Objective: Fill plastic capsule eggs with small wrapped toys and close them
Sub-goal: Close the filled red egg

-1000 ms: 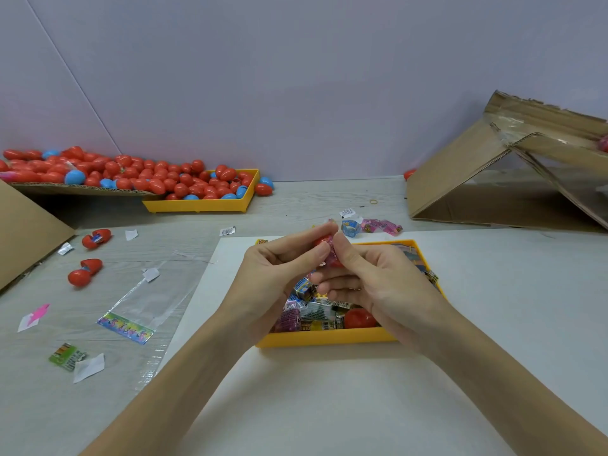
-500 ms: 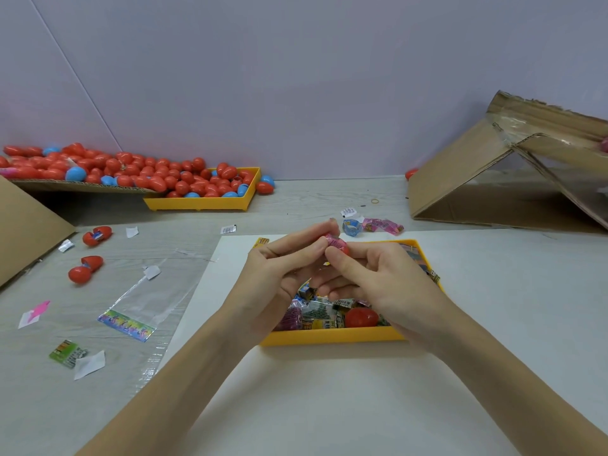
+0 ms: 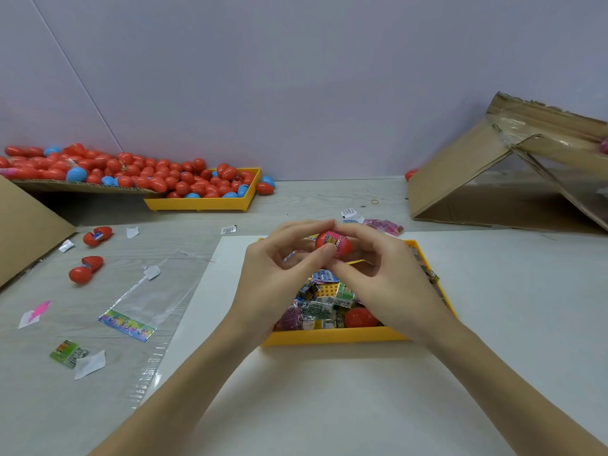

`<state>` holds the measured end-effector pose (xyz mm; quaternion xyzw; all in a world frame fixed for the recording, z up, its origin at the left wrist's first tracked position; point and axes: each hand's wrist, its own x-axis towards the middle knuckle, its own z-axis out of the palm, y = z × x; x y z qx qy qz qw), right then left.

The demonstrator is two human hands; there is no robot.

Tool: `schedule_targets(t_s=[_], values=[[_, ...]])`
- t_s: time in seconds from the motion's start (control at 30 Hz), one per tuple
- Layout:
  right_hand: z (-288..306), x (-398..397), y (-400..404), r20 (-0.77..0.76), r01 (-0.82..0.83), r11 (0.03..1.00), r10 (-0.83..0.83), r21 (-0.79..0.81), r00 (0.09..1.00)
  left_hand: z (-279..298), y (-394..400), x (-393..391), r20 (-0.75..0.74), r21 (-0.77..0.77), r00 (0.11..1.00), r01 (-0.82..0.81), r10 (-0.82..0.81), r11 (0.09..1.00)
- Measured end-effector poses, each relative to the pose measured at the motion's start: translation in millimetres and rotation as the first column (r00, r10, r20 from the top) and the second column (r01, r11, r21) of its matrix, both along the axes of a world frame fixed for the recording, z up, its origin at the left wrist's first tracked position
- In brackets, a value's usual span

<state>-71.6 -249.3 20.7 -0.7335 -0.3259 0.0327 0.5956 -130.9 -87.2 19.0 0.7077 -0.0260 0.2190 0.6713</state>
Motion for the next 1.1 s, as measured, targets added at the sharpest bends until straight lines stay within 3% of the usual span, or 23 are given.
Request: schedule_targets(t_s=[0.2,0.33,0.6,0.7,0.87,1.1], values=[[5,-1,0,-0.206,-0.068,0.971,0.116,0.229,0.972,0,10,1,0.169,0.072,0.986,-0.028,0.016,0.997],[5,0,0,-0.278,-0.024,0.949,0.117,0.314,0.954,0,13,1,0.288,0.234,0.957,-0.096,0.025,0.968],[-2,-2,6,-0.357,-0.016,0.933,0.153,0.358,0.922,2,15,0,0.409,0.381,0.905,-0.285,0.116,0.880],[-2,-2,6,-0.426,-0.039,0.919,0.219,0.392,0.878,2,18,1,0.453,0.477,0.884,-0.348,0.114,0.807],[1,2,3,-0.527,0.014,0.910,0.227,0.414,0.819,-1,22,4,0.434,0.533,0.898,-0.326,0.078,0.781],[7,13,-5,-0.641,0.131,0.915,0.160,0.382,0.750,-1,24,8,0.249,0.509,0.968,-0.149,0.021,0.848]])
